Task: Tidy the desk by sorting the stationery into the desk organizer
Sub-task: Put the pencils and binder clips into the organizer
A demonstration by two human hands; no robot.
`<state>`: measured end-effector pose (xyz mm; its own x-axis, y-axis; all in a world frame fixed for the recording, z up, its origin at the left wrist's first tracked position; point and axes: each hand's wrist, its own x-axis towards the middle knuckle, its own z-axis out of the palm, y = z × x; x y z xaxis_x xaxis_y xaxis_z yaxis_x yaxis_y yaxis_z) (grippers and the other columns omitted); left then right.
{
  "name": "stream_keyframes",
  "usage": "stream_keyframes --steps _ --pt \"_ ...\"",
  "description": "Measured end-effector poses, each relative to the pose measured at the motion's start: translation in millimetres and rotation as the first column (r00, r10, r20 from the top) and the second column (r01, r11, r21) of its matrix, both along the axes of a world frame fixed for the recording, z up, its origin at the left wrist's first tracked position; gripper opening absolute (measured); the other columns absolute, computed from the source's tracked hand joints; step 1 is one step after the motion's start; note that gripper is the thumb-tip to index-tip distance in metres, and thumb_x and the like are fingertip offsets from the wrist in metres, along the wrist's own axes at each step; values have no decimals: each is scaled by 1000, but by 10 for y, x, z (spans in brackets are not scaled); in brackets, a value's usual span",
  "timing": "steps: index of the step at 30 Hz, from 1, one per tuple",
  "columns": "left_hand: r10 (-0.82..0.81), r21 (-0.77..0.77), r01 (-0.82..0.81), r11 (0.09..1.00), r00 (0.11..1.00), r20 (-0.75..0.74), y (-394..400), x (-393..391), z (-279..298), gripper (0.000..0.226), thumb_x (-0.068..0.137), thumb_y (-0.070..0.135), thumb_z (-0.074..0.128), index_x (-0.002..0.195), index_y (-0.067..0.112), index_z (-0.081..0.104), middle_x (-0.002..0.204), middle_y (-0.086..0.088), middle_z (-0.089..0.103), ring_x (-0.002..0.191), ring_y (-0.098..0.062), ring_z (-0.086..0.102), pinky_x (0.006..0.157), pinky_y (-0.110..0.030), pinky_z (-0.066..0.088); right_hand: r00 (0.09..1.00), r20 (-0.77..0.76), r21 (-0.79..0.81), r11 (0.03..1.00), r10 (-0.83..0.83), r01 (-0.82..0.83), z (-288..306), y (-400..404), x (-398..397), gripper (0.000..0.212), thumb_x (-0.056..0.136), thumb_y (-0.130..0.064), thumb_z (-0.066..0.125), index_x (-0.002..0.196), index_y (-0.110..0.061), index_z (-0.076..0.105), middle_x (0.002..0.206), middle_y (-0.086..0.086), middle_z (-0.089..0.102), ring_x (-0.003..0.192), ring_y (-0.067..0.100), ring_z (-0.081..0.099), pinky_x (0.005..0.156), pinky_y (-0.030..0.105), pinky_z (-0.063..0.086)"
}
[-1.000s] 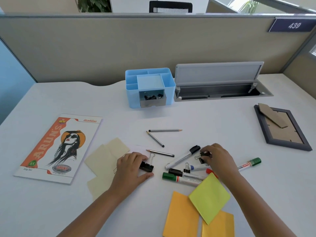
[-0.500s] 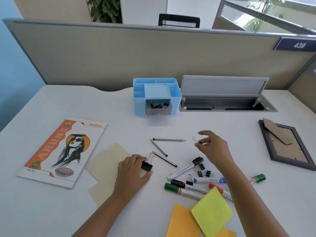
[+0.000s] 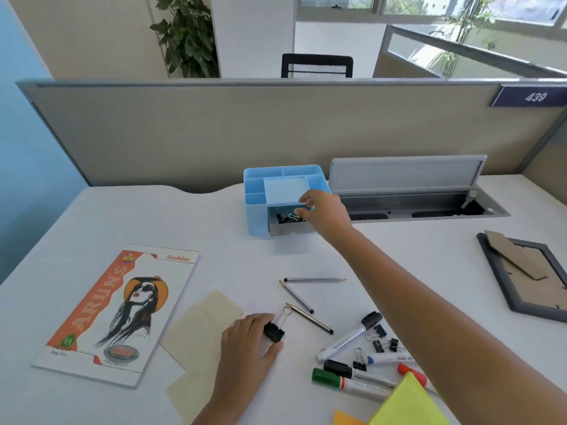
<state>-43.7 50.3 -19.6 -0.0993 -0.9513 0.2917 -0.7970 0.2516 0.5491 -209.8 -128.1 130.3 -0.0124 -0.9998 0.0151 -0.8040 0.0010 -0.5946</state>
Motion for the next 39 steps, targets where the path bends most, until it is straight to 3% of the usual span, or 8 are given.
stream_keyframes --steps 4,7,10,16,23,27,34,39 --pt "57 -5 -59 998 978 -200 -53 66 33 43 73 29 72 111 31 51 108 18 55 96 4 40 89 -12 34 999 42 -77 997 -17 20 -43 180 -73 34 87 -37 59 117 -20 55 116 -2 64 90 12 58 69 27 50" --pt "125 50 -116 992 959 -255 -230 63 269 47 75 13 74 118 21 56 109 13 54 102 -3 42 93 -20 36 997 37 -71 995 -61 64 -235 427 -256 32 89 -36 55 119 -24 52 112 -6 63 86 10 58 68 24 43" --pt "140 -22 -152 988 948 -285 -553 -35 637 48 76 11 73 120 12 54 104 6 55 100 -14 48 85 -22 37 990 64 -2 992 -129 129 -426 671 -478 32 89 -39 54 119 -29 50 111 -8 63 85 10 61 70 26 46" --pt "124 -93 -169 981 923 -364 -1250 -356 1043 46 74 9 75 109 5 44 107 3 39 92 -17 53 74 -20 39 965 193 9 983 -179 181 -532 1125 -702 30 88 -37 55 117 -32 50 104 -14 60 82 4 57 70 25 48" --pt "142 -32 -152 988 967 -213 -1674 -510 976 46 77 11 72 110 5 41 114 -11 43 95 -23 54 70 -27 41 923 317 -54 967 -221 250 -467 1377 -824 23 87 -34 58 108 -39 49 100 -18 59 89 7 58 74 30 51" --pt "159 -5 -162 987 973 -170 -1814 -527 966 47 77 14 72 112 6 42 114 -11 47 97 -25 53 78 -32 38 910 340 -55 961 -238 271 -487 1393 -850 23 87 -34 58 109 -36 51 100 -18 59 89 8 59 73 30 50" --pt "259 -129 -239 962 952 164 -1830 -408 984 3 86 14 59 88 14 57 94 -3 61 85 -20 42 72 -30 17 937 283 34 978 -208 207 -617 1369 -866 18 88 -32 58 104 -38 53 101 -19 59 90 6 59 68 24 47" --pt "204 -338 -163 927 975 89 -1553 -426 956 22 75 -2 65 91 14 65 119 -10 56 102 -29 54 82 -38 30 975 106 103 978 -194 184 -643 1336 -1119 17 89 -23 57 102 -32 59 100 -12 60 84 8 57 70 22 41"
